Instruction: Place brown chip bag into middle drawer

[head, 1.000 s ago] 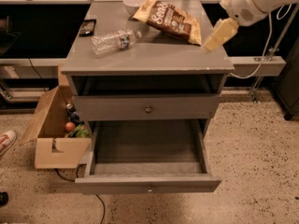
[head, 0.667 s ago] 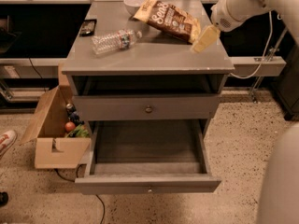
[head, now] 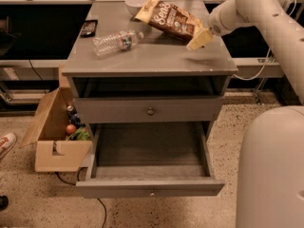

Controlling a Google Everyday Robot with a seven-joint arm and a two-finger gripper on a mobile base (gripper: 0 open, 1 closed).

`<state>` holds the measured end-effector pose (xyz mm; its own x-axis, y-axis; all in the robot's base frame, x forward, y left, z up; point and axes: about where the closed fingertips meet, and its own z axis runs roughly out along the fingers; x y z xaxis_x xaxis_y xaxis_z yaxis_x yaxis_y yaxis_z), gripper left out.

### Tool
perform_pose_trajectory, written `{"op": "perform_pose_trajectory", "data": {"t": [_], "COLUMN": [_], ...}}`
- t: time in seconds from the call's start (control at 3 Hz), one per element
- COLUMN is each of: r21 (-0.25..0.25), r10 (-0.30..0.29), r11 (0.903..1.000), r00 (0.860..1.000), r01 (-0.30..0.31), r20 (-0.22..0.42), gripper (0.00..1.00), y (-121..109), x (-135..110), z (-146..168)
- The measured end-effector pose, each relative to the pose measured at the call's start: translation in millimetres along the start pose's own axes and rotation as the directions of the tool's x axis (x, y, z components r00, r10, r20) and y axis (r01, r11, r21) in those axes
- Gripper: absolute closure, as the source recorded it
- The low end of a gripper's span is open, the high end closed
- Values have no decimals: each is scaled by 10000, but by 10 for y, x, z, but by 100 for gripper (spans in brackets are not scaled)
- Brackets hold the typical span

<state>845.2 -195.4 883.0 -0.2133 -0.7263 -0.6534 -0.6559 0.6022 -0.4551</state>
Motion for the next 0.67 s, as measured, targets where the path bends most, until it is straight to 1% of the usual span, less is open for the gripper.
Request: {"op": "perform_pose_trajectory", "data": {"t": [0.33, 0.67], "r21": [170, 13], "r10": [532, 922], "r11": [9984, 9956], "r00": [9963, 9846], "r01": [-545, -934], "r20": [681, 1486], "gripper": [0, 0], "y": [-114, -138], "x": [-80, -253], "z": [323, 409]}}
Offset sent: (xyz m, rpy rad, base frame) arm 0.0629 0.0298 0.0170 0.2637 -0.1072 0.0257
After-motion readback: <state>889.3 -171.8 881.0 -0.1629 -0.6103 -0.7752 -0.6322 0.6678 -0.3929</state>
